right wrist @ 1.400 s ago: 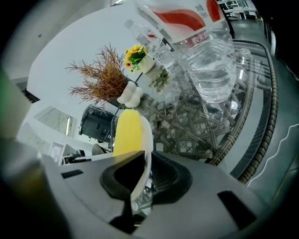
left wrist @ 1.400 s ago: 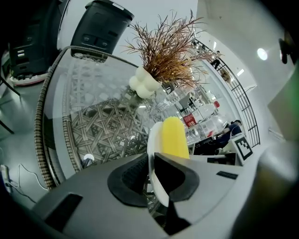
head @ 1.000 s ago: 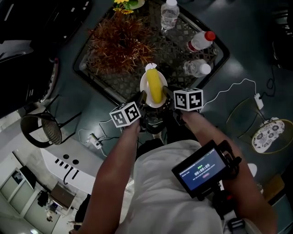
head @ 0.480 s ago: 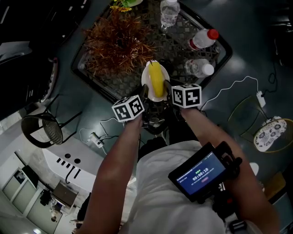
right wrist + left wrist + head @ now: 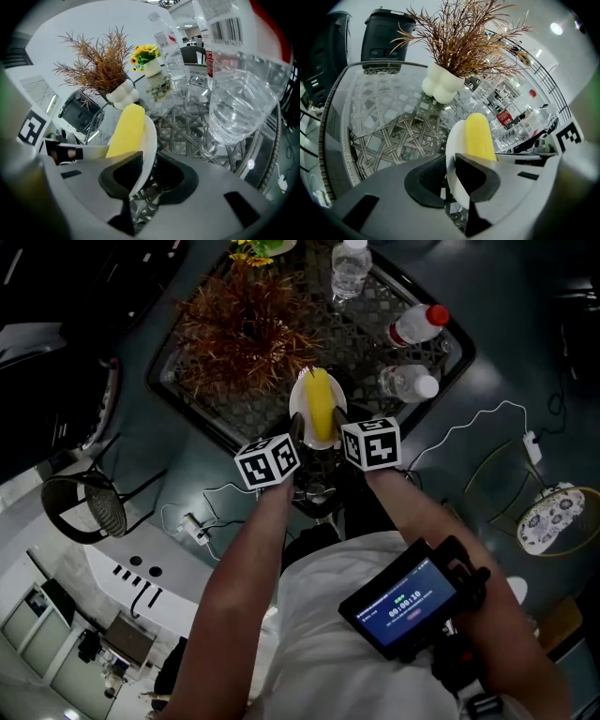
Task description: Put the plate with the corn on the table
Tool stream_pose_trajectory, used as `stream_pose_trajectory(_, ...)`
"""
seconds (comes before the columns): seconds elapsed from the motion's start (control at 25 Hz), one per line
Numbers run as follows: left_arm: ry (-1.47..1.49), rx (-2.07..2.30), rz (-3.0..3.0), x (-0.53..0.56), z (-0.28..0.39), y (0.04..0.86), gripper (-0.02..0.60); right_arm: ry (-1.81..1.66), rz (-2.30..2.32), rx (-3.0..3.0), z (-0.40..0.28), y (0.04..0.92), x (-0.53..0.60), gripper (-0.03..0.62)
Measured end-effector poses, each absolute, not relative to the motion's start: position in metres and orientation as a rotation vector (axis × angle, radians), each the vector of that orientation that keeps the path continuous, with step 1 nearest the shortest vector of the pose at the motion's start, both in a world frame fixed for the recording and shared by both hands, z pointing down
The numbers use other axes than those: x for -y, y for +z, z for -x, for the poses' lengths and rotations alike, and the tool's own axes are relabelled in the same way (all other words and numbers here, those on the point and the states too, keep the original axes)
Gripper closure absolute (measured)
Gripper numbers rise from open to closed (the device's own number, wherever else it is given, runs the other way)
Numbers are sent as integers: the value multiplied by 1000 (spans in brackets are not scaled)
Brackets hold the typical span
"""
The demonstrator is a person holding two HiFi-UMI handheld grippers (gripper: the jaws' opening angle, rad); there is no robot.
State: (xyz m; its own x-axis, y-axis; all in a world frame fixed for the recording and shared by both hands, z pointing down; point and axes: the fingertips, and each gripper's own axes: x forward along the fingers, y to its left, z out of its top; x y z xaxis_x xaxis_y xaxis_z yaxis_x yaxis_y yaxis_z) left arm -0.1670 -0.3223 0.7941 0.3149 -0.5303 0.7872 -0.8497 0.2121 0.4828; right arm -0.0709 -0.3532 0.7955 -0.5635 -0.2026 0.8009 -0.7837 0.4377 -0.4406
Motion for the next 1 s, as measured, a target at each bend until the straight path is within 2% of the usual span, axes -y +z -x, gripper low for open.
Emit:
stream_pose_trajectory(0.76, 239, 1467, -1522, 268, 210, 752, 541, 1105, -1016, 2051, 38, 767, 334, 519)
stream_pose_trajectory(0.8, 232, 1464, -1530, 261, 211, 748, 543, 1100, -1016, 2058, 38, 763, 329, 522)
stream_pose_trajectory(0.92, 215, 1454, -1551, 241, 210, 736, 545, 1083, -1025, 2071, 32, 750, 314, 586)
stream_pose_trajectory(1.0, 211, 1449, -1567, 226, 209, 728, 574, 1089, -1025, 2088, 30, 741, 302, 586)
